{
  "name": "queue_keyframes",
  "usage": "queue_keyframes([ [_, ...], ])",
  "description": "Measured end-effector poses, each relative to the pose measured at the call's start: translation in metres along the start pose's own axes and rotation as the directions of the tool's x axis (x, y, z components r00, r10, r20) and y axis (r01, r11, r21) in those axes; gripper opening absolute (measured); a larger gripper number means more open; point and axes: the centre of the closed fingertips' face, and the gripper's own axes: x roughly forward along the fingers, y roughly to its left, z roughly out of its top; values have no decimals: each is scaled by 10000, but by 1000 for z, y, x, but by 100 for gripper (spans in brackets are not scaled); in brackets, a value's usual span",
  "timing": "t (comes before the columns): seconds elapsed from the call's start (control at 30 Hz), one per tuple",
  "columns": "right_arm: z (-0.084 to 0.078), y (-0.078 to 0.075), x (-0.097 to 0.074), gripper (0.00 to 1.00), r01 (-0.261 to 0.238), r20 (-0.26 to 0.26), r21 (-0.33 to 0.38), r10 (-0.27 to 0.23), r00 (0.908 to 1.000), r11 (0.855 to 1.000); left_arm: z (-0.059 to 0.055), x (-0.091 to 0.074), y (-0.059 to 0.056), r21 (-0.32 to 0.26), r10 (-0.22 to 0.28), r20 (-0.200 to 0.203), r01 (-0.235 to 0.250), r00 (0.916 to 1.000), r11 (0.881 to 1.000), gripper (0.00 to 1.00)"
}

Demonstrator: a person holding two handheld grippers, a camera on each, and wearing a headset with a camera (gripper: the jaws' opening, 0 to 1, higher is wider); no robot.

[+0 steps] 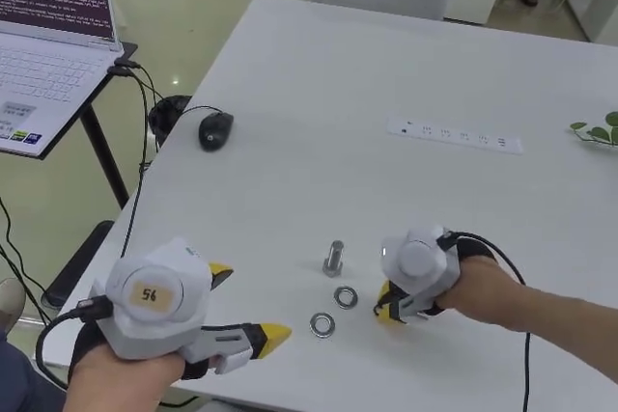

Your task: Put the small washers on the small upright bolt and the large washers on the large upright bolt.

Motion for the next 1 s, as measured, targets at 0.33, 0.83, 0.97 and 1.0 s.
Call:
queue_keyframes([
  [0.33,-8,4,-7,14,226,501,1222,-289,9983,9922,0,1,-3,11,-66,14,66,10000,10000,62],
  [0.83,-38,-4,-32,14,1016,668,2799,-1249,9899,9547,2,2,-5,33,-127,69,127,9999,9999,62],
  [0.97,-46,-16,-49,14,1381,715,3171,-1689,9830,9383,2,2,-5,30,-126,82,126,9999,9999,62],
  [1.0,-46,-18,-53,14,1452,723,3199,-1770,9816,9363,2,2,-5,30,-131,79,130,9999,9999,62],
])
